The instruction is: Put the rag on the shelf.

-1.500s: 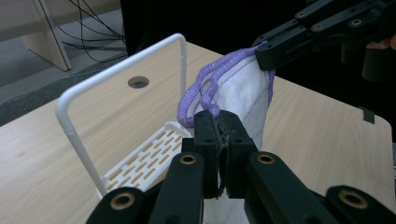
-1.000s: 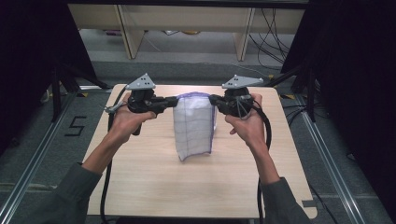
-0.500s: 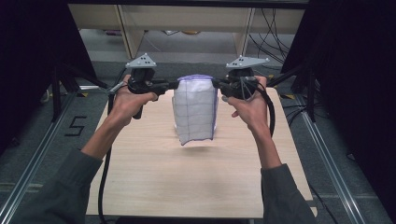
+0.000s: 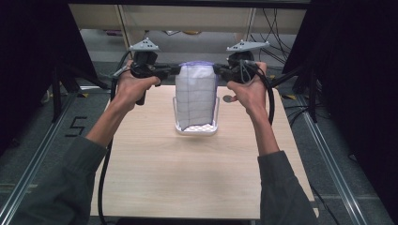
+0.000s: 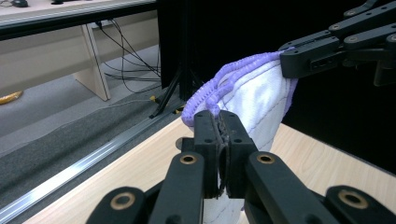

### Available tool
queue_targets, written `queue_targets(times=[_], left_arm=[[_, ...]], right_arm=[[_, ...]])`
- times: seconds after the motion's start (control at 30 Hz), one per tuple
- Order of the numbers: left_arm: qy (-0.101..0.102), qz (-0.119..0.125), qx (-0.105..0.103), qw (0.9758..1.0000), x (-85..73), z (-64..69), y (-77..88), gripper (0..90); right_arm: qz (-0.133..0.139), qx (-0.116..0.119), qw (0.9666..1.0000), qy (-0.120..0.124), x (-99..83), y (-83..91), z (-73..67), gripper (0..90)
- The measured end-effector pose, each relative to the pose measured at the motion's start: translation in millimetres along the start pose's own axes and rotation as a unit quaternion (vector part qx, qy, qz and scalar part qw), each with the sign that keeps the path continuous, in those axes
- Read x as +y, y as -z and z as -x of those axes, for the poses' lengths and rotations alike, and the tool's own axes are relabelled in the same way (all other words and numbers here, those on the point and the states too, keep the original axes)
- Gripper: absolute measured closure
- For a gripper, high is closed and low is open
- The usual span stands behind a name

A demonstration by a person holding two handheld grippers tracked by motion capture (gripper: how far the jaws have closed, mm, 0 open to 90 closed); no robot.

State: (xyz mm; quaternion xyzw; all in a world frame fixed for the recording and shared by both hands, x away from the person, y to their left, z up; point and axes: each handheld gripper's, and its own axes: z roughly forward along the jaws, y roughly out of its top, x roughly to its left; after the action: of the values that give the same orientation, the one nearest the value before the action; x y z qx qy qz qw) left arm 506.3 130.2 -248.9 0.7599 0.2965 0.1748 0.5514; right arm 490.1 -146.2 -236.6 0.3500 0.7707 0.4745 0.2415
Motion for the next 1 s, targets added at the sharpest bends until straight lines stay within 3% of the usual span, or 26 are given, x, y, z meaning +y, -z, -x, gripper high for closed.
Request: queue_targets(times=[0.07,0.17,0.2,0.43,0.47,0.57,0.73,1.0], left_arm=[[0.005,0.002,0.002,1.0,2.2,-2.5,-1.8,86.4],[0.015,0.01,0.003,0.9998,5.4,-7.8,-6.9,86.4],[0.02,0.012,0.004,0.9997,6.8,-9.5,-8.3,86.4],[0.036,0.019,0.004,0.9992,14.0,-15.7,-12.2,86.3],[0.039,0.019,0.006,0.9991,14.7,-17.3,-12.7,86.3],[0.047,0.021,0.014,0.9986,15.6,-25.9,-15.6,86.3],[0.062,0.018,0.019,0.9977,10.5,-40.3,-25.0,86.2],[0.078,0.013,0.029,0.9965,1.9,-54.9,-46.5,86.1]], right_arm=[[0.006,-0.007,0.9999,0.008,4.8,-3.4,3.5,87.0],[0.002,-0.002,1.0,-0.007,12.7,-8.1,5.3,87.0],[0.005,-0.006,1.0,0.002,15.7,-10.0,7.5,87.0],[-0.002,-0.003,0.9998,-0.018,31.1,-19.3,8.7,87.0],[-0.003,-0.008,0.9999,-0.011,33.2,-20.4,9.2,87.0],[-0.005,-0.009,0.9998,-0.019,36.2,-24.3,9.9,87.0],[-0.012,-0.013,0.9994,-0.029,38.5,-31.3,15.5,86.9],[-0.029,-0.027,0.9979,-0.052,27.8,-55.3,31.8,86.9]])
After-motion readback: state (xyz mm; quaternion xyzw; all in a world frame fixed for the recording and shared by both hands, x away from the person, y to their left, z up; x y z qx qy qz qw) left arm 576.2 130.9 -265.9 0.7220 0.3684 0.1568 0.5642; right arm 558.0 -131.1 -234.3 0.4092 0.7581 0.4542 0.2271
